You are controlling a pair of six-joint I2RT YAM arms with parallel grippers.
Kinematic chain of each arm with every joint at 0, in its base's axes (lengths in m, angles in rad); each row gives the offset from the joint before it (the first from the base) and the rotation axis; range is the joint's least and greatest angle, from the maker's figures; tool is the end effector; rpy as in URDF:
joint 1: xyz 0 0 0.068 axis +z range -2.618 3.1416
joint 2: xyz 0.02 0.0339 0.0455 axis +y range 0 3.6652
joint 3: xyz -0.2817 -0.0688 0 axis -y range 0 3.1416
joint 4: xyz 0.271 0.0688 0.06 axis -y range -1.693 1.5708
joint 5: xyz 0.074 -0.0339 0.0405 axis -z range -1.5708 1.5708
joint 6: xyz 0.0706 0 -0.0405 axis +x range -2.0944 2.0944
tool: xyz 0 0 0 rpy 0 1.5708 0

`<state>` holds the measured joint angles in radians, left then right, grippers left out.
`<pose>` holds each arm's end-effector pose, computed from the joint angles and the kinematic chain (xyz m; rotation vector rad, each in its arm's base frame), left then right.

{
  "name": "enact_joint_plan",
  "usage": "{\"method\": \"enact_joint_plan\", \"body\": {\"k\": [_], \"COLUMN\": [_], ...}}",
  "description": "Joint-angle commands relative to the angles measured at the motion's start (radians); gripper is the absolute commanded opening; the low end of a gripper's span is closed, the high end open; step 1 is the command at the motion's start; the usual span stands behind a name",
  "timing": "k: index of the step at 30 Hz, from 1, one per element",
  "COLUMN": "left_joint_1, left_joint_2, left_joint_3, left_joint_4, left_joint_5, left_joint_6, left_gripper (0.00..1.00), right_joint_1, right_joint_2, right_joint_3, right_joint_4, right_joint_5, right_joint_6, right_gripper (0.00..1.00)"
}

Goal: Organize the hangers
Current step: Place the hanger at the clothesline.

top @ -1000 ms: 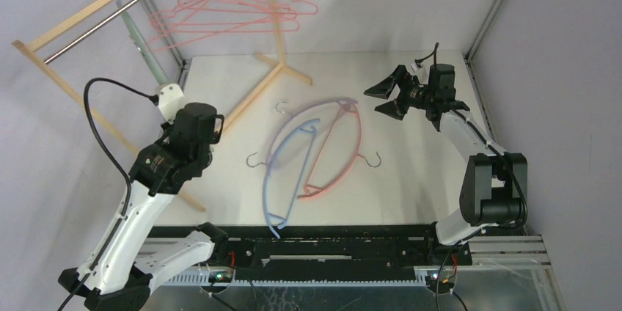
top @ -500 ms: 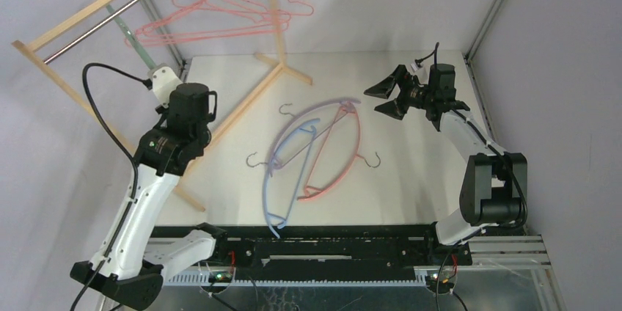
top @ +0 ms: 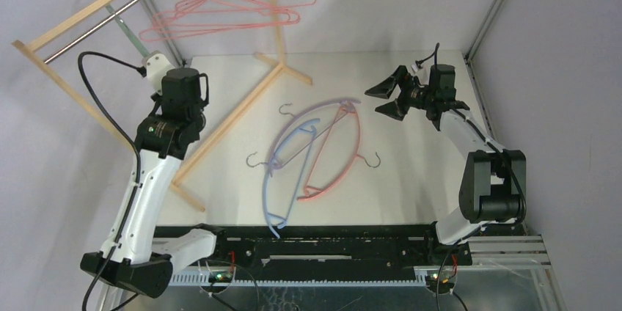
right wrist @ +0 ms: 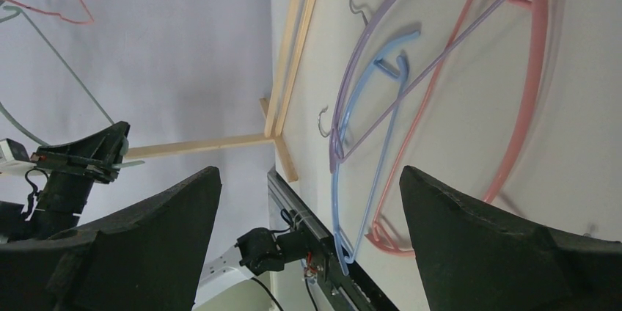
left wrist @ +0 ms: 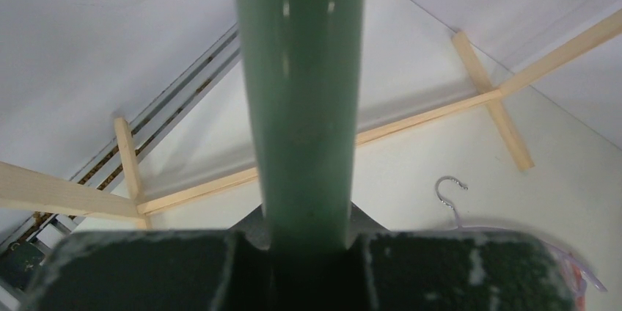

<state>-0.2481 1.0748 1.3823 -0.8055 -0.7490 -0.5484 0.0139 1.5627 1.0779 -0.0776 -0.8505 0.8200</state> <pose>0.2411 -0.0115 0.4404 -0.7176 1.7982 0.2483 0.3867 0.0584 0.2577 0.3515 2.2035 1.3801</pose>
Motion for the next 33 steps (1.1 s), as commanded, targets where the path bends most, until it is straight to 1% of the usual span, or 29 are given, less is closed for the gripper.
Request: {"method": "enact_joint_plan", "body": {"k": [1, 5, 11, 16, 26, 27, 28, 29, 31, 32, 33], "left_joint_1": [0.032, 0.050, 0.051, 0.051, 0.039, 0.033, 0.026, 0.019, 0.010, 0.007, 0.006], "left_joint_2": [0.019, 0.057, 0.188, 0.245, 0.424, 0.433, 0.435, 0.432, 0.409, 0.397, 0.383], "left_joint_3": [0.026, 0.038, 0.120, 0.147, 0.292, 0.297, 0.296, 0.291, 0.269, 0.257, 0.246], "left_joint_4": [0.070, 0.080, 0.053, 0.066, 0.011, 0.010, 0.014, 0.022, 0.046, 0.058, 0.068], "left_joint_5": [0.042, 0.080, 0.160, 0.196, 0.297, 0.300, 0.301, 0.300, 0.294, 0.292, 0.292], "left_joint_6": [0.025, 0.029, 0.053, 0.056, 0.107, 0.111, 0.118, 0.122, 0.132, 0.136, 0.142], "left_gripper": [0.00, 0.00, 0.00, 0.00, 0.00, 0.01, 0.06, 0.13, 0.21, 0.26, 0.34], "right_joint_1": [-0.013, -0.023, -0.037, -0.047, -0.062, -0.064, -0.066, -0.067, -0.070, -0.072, -0.072], "right_joint_2": [-0.002, 0.000, -0.002, -0.004, 0.007, 0.006, 0.005, 0.004, 0.002, 0.002, 0.000], "right_joint_3": [0.008, 0.008, 0.009, 0.008, 0.008, 0.009, 0.008, 0.008, 0.008, 0.008, 0.008], "right_joint_4": [0.054, 0.056, 0.050, 0.046, 0.051, 0.049, 0.043, 0.042, 0.036, 0.034, 0.031], "right_joint_5": [-0.020, -0.025, -0.028, -0.028, -0.027, -0.026, -0.025, -0.025, -0.024, -0.024, -0.022], "right_joint_6": [0.020, 0.024, 0.024, 0.022, 0.031, 0.029, 0.027, 0.024, 0.020, 0.016, 0.014], "right_gripper": [1.00, 1.00, 1.00, 1.00, 1.00, 1.00, 1.00, 1.00, 1.00, 1.00, 1.00]}}
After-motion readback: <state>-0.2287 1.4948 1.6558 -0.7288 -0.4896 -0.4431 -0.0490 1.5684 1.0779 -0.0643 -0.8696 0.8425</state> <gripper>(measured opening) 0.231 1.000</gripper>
